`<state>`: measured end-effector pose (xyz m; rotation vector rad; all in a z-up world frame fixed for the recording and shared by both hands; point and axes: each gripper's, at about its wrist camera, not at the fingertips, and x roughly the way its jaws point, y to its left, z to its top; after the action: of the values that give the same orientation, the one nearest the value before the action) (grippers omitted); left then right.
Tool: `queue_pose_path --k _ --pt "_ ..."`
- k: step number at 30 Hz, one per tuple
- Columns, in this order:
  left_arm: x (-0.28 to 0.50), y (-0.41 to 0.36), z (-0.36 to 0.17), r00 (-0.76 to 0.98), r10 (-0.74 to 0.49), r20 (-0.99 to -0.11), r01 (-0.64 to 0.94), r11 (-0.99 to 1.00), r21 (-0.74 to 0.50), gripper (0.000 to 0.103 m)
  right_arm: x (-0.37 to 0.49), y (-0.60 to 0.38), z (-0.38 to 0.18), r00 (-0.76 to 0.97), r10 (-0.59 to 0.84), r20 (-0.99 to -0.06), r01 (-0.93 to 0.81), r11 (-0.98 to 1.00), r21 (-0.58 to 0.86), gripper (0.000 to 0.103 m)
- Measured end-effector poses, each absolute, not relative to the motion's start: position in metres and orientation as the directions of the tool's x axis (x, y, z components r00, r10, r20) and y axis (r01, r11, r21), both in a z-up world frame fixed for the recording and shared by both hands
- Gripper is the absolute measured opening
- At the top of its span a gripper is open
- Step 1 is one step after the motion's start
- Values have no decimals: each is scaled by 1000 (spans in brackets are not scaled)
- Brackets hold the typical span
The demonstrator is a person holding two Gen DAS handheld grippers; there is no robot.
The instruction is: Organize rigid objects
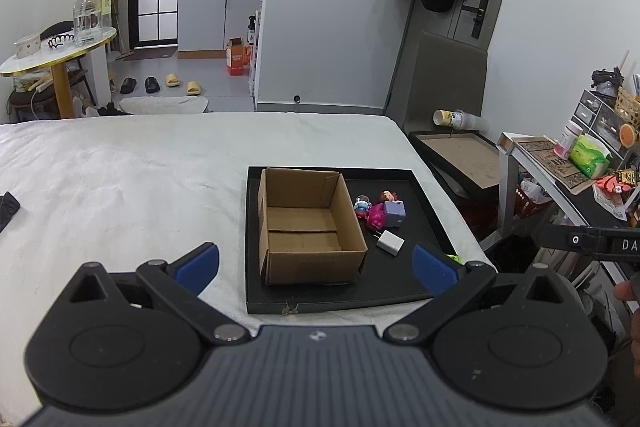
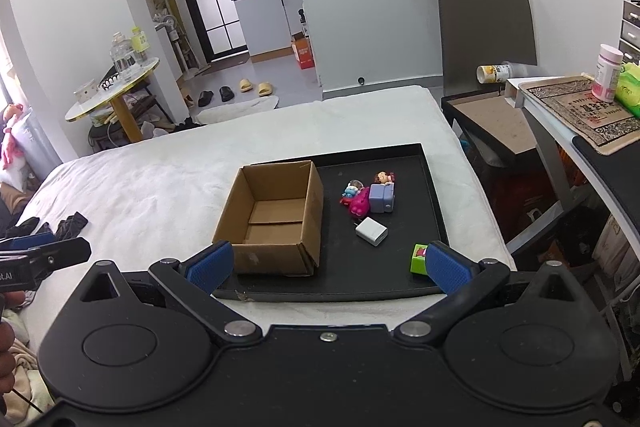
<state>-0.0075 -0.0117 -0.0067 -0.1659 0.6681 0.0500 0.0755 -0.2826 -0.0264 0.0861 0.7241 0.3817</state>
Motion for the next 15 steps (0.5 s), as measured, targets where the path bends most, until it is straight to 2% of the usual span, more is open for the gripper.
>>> queue_pose_path --k 15 --pt "-7 -4 -9 778 -9 -628 -116 980 -159 102 76 -283 -26 682 370 -631 -315 927 203 103"
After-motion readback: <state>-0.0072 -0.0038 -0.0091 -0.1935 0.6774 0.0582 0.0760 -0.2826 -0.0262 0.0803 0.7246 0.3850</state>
